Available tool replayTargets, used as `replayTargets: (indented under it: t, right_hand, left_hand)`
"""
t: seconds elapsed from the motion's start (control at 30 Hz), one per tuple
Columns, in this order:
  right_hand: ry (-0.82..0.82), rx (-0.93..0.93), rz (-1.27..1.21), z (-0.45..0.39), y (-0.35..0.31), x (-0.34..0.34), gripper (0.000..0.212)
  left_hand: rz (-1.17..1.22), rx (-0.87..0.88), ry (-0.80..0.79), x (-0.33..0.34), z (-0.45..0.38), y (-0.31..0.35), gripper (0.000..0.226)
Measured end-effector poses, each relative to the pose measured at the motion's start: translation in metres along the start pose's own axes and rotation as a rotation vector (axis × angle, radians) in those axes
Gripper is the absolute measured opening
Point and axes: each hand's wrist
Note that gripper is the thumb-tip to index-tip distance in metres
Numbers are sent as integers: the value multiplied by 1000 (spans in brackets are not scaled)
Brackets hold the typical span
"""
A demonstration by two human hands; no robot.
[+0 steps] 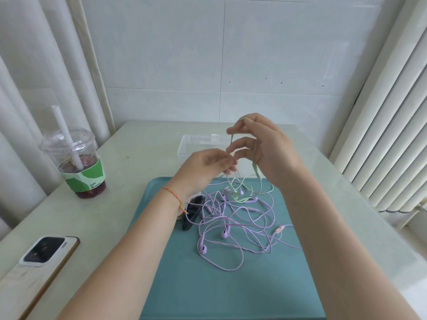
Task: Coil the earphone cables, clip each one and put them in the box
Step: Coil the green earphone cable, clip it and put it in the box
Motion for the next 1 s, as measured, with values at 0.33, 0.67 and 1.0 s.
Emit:
replayTargets:
  t: [0.33,0.67,1.0]
  right_hand:
    - [507,38,673,-11,3,-31,23]
    - [-158,-27,1194,-6,25,-14,35]
    - [-174,298,1019,-4,22,-9,15]
  left_hand:
    - [-463,-134,162,-12,-1,-15,10]
    - [-524,-121,22,-9,-2,-12,24]
    - [-409,-134,25,-11,-1,-11,17]
Point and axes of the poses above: each hand's wrist, its own z-axis away from the middle knuckle, its own x-axis out of the palm, y = z × x, and after that the axes turned 6 degrees about -z, right-handed
